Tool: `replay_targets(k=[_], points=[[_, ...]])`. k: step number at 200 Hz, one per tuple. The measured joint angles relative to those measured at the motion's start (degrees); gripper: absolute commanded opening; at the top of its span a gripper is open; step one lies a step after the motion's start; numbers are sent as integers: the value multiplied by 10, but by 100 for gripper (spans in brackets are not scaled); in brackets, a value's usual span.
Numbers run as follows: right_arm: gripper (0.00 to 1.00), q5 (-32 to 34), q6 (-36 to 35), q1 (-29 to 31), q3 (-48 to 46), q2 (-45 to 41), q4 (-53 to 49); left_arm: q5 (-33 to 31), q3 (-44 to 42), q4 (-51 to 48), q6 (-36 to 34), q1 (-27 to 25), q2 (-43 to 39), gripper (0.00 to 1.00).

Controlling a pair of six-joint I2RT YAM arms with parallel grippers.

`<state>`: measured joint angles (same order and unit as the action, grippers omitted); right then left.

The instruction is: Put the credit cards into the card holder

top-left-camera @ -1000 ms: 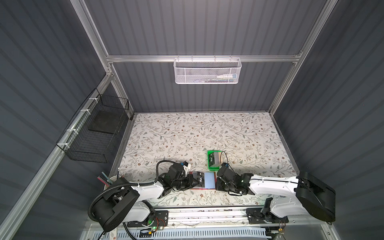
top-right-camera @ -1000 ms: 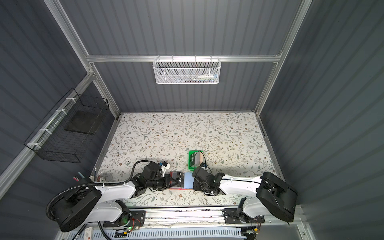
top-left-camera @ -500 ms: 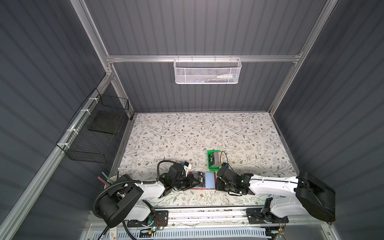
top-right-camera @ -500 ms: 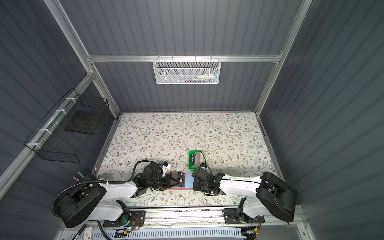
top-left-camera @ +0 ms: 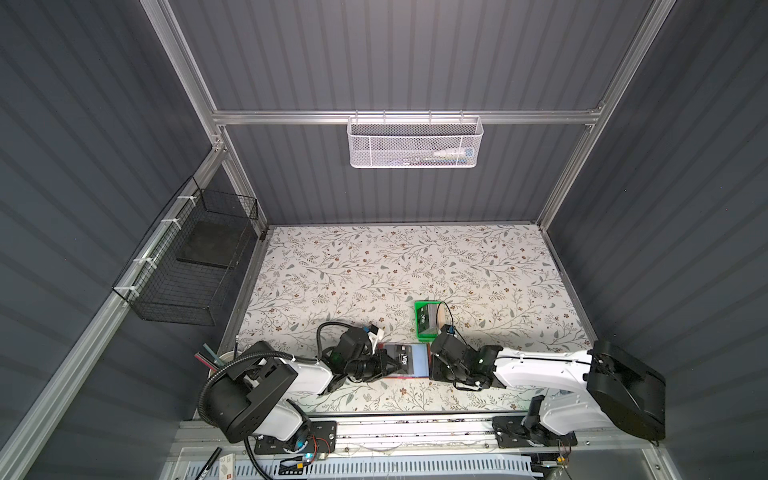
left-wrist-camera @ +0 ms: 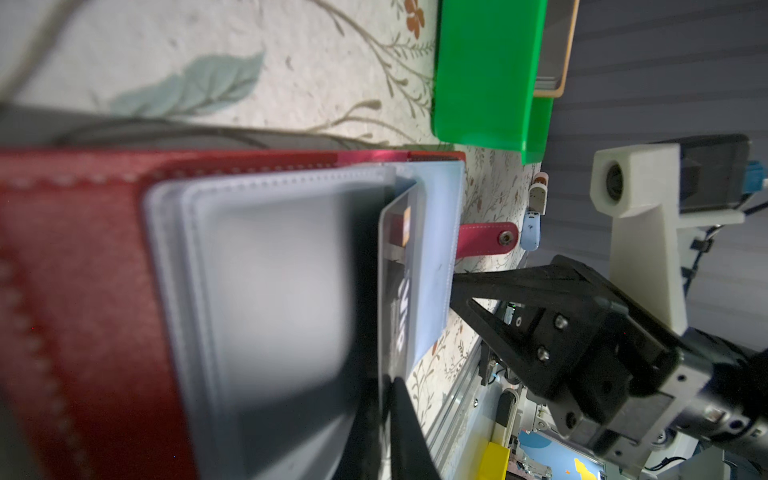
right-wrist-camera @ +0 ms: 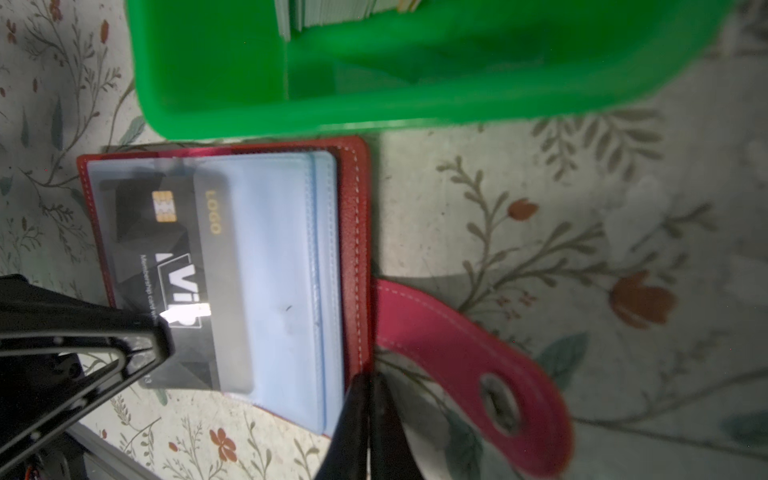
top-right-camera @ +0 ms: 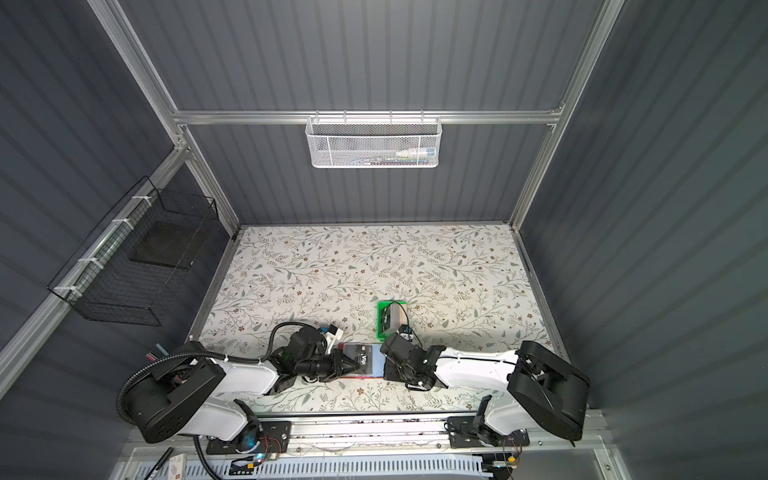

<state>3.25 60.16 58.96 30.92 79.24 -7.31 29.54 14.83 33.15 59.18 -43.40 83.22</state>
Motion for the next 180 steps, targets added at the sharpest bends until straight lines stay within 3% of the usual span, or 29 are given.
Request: replay_targets(k=[83, 180], points=[[6, 17, 0, 10, 23, 14, -31, -26, 47, -133, -26, 0, -36, 25], [6, 19, -1, 11, 24, 14, -32, -80, 115, -263, -75, 0, -37, 22]])
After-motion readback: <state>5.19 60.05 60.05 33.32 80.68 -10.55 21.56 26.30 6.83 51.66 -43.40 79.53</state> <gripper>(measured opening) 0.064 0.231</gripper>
